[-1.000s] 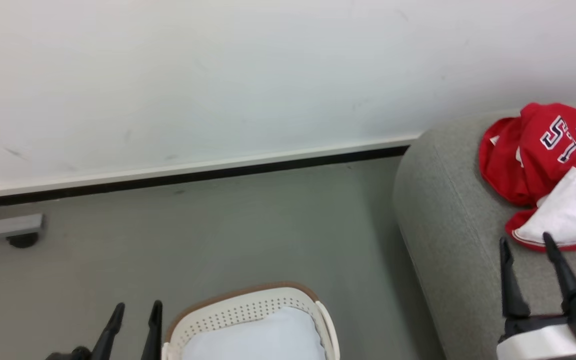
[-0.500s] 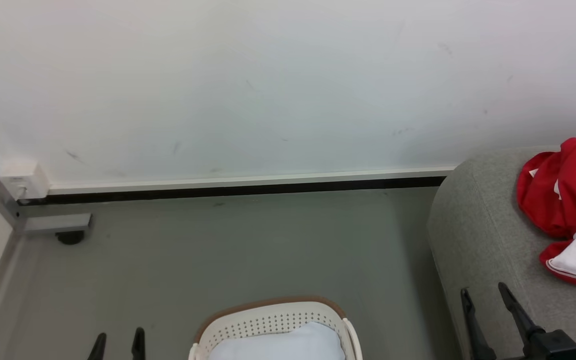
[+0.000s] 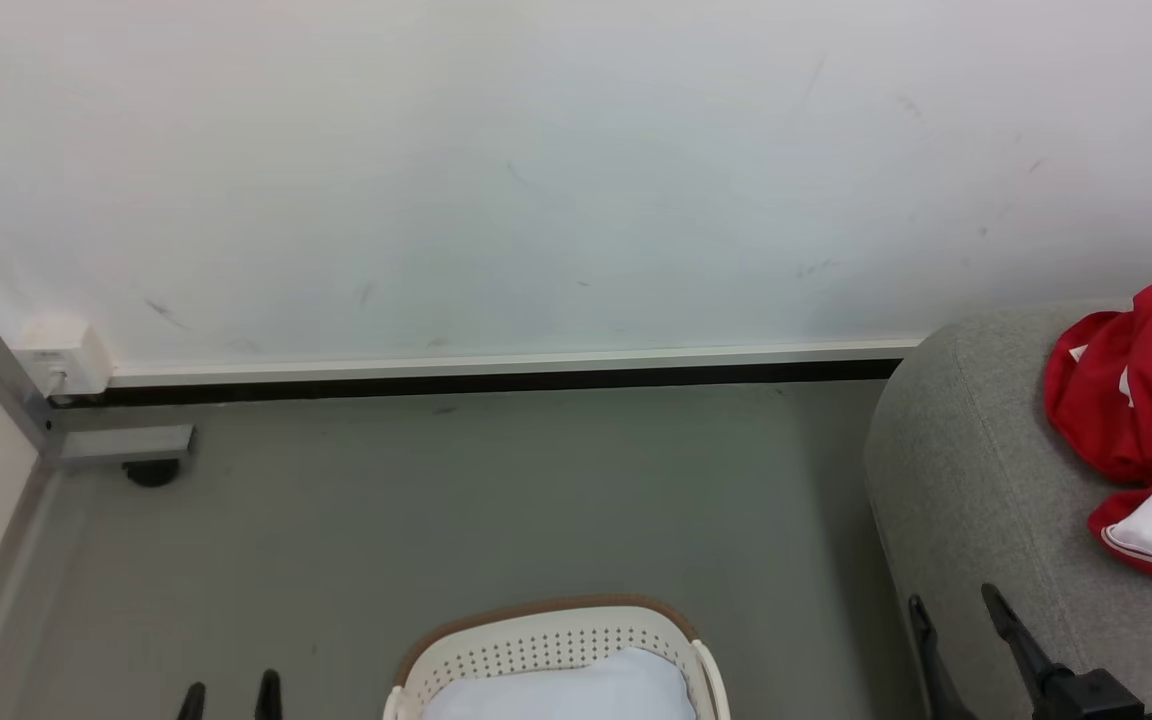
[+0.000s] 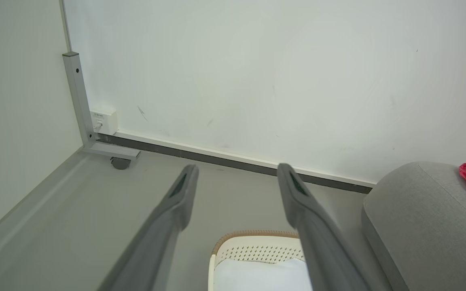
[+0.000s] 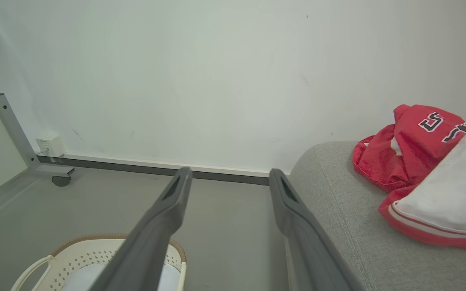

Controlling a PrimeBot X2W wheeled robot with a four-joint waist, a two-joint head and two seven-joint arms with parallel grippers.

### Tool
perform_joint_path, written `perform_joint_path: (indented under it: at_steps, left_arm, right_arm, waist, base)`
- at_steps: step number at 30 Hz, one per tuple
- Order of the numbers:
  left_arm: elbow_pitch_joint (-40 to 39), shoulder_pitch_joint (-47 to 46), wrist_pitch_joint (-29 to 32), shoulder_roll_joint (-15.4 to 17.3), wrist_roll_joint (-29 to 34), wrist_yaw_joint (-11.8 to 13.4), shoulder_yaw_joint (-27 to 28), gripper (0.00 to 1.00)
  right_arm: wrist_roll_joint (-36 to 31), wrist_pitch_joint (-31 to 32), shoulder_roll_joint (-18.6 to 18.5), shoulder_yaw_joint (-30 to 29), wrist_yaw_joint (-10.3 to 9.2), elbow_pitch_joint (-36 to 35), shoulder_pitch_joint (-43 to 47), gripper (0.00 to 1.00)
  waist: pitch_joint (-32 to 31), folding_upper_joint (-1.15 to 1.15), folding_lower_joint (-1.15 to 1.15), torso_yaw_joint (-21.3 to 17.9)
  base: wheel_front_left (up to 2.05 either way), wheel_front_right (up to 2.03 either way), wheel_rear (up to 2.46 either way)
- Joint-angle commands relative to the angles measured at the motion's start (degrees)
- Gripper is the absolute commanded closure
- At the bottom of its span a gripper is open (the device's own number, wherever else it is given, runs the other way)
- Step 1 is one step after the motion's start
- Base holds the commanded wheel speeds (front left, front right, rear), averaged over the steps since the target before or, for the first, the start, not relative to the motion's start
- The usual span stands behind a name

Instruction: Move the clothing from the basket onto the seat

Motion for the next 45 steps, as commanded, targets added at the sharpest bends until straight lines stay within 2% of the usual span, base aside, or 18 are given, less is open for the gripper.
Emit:
perform_joint_path:
  at_steps: [1, 7, 25, 45]
  left_arm:
    - [0.1, 0.0, 0.0, -0.2, 0.0, -0.2, 0.2, 1.0]
    - [3.0, 0.0, 0.2, -1.0, -0.3, -0.2, -0.4, 1.0]
    - [4.1, -4.2, 5.3, -1.1, -18.3, -0.6, 0.4, 1.0]
    - [5.0, -7.9, 9.7, -1.1, -34.3, -0.9, 1.0, 1.0]
  right_arm:
    - [0.0, 0.0, 0.0, 0.0, 0.0, 0.1, 0.0, 1.0]
    - [0.3, 0.1, 0.4, 0.0, 0.01, 2.7, 1.3, 1.0]
    - [20.2, 5.2, 0.2, -2.5, -0.01, 0.7, 0.0, 1.0]
    - [37.9, 9.7, 0.1, -4.8, -0.03, -1.1, -1.2, 1.0]
  waist:
    - [0.0, 0.0, 0.0, 0.0]
    - [0.0, 0.0, 0.0, 0.0]
    - [0.4, 0.0, 0.0, 0.6]
    - [0.7, 0.0, 0.0, 1.2]
  base:
    - [0.0, 0.0, 0.0]
    - [0.0, 0.0, 0.0]
    - [0.0, 0.0, 0.0]
    - [0.0, 0.0, 0.0]
